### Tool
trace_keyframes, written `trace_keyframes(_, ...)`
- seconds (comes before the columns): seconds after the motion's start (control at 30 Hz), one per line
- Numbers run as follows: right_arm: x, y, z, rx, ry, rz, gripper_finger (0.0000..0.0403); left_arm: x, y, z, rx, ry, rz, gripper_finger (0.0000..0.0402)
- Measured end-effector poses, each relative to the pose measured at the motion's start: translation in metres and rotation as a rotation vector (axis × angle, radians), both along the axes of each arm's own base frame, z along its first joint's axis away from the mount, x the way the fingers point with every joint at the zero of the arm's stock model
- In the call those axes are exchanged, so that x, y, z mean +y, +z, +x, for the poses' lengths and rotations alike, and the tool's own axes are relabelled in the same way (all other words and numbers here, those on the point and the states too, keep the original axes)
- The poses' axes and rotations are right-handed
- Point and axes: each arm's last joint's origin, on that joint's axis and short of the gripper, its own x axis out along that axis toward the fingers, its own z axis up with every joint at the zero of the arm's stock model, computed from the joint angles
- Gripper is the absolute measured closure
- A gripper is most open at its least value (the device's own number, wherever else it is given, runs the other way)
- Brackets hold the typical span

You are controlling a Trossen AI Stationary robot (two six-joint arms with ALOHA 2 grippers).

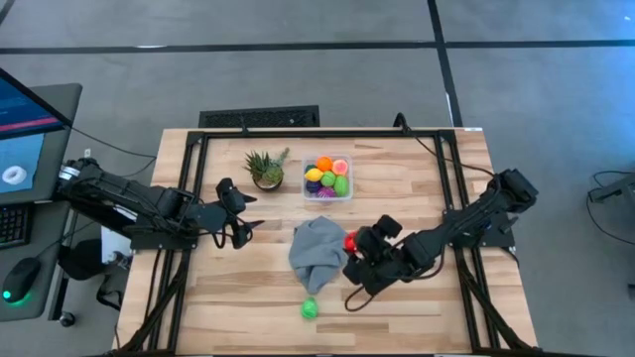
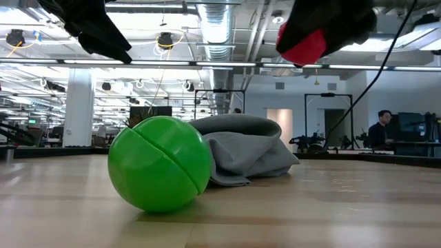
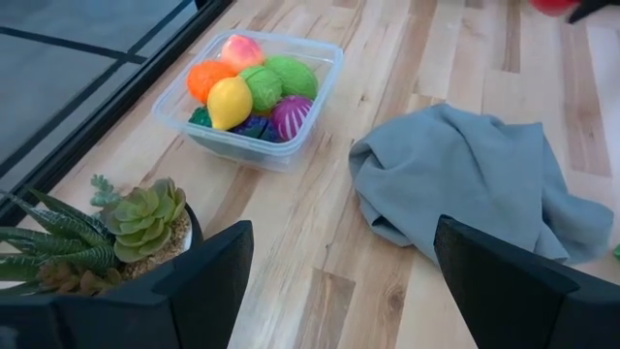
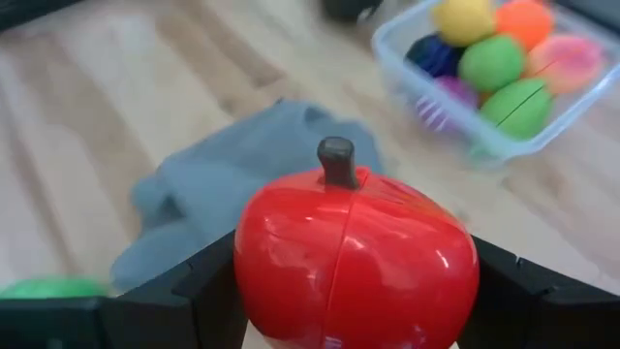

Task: Pick and placing Produce into tupperware
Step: Put the red apple into the transparent container

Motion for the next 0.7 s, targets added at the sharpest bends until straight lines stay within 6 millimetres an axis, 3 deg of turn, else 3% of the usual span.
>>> trace_keyframes(0.7,-0.050,-0.005,0.017,-0.003,-0.165,-0.142,0.0107,0.000,0.000,0.000,-0.004,0.011,-0.002,0.0090)
